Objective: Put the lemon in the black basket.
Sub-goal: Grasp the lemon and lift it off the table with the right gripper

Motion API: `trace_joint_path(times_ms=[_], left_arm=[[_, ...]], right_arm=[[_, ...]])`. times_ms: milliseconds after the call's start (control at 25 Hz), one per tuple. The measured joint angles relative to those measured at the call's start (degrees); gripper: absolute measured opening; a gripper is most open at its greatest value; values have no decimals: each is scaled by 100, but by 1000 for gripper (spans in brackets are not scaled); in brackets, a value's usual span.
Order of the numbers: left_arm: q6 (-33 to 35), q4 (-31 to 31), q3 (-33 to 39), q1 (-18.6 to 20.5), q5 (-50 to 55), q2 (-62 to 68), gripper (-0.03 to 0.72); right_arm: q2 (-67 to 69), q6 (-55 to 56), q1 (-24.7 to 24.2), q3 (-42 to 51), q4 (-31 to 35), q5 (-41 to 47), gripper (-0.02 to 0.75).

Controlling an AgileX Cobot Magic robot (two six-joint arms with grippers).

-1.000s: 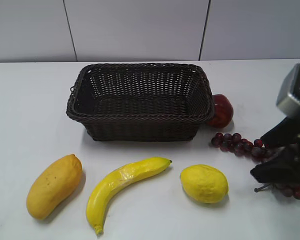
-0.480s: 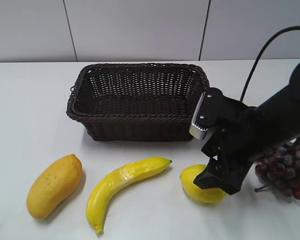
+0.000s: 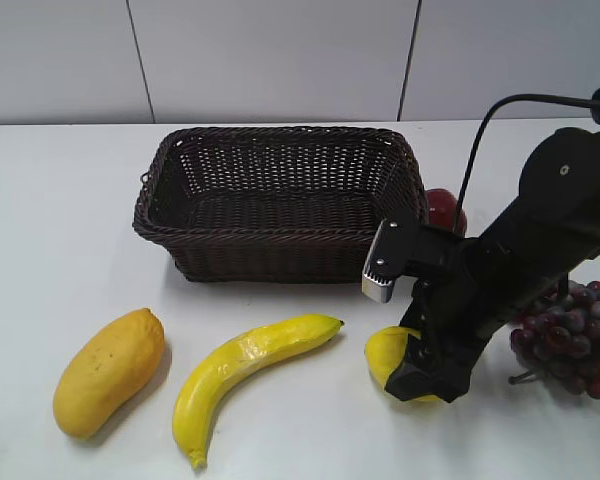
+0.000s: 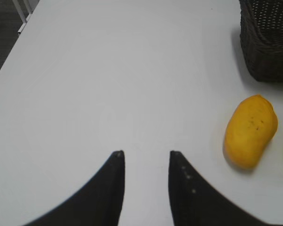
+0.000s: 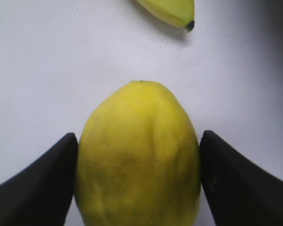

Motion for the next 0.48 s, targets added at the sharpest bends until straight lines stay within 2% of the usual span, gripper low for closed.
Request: trace_joint_path(times_ms=[120, 280, 480], left_arm=[[0, 0, 0, 0, 0, 0, 239], [0, 0, 0, 0, 0, 0, 239], [0, 0, 0, 0, 0, 0, 239]], right_arm=[[-73, 12, 0, -18, -121, 192, 557], [-389, 17, 0, -241, -212, 874, 555], [-937, 17, 0, -1066, -242, 1141, 555]])
